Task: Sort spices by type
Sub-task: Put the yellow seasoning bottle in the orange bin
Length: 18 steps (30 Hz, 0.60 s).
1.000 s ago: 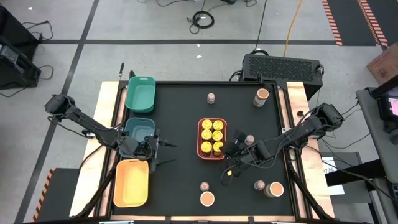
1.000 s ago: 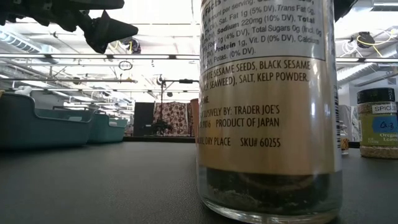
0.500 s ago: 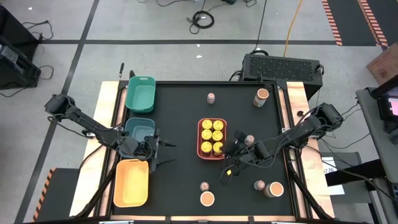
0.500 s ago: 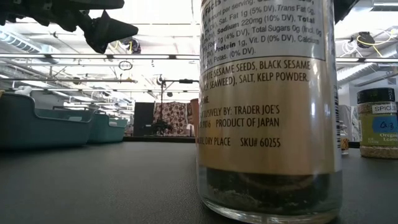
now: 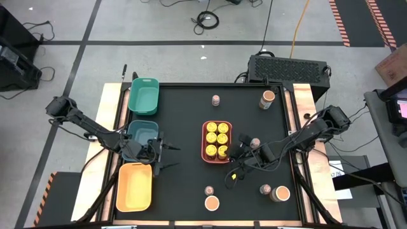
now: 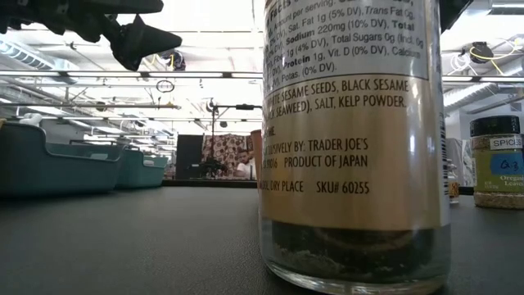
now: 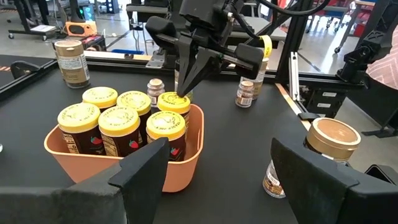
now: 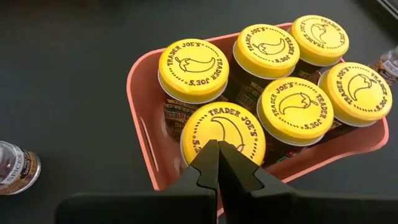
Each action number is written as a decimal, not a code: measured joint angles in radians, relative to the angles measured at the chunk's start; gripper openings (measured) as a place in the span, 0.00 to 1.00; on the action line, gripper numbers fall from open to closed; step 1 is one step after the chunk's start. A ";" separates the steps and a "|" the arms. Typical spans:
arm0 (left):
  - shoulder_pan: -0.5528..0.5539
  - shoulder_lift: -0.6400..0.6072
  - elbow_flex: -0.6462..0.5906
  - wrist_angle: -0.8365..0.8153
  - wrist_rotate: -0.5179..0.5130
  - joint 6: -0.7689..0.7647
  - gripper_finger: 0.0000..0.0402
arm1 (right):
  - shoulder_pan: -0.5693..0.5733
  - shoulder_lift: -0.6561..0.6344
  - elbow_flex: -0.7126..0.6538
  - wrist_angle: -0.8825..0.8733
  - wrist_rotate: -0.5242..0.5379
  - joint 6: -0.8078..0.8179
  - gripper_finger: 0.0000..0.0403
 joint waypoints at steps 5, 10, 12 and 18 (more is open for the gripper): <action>0.000 0.000 0.000 -0.002 0.000 0.000 0.71 | 0.000 0.000 0.000 0.009 0.016 -0.015 0.00; 0.000 0.000 0.000 -0.002 0.000 0.000 0.71 | -0.007 0.000 0.000 0.016 0.040 -0.019 0.00; 0.000 0.000 0.000 -0.002 0.000 0.000 0.71 | -0.018 0.002 0.000 0.017 0.043 -0.014 0.00; 0.000 0.000 0.000 -0.002 0.000 -0.001 0.71 | -0.049 0.022 0.000 0.022 -0.003 -0.015 0.00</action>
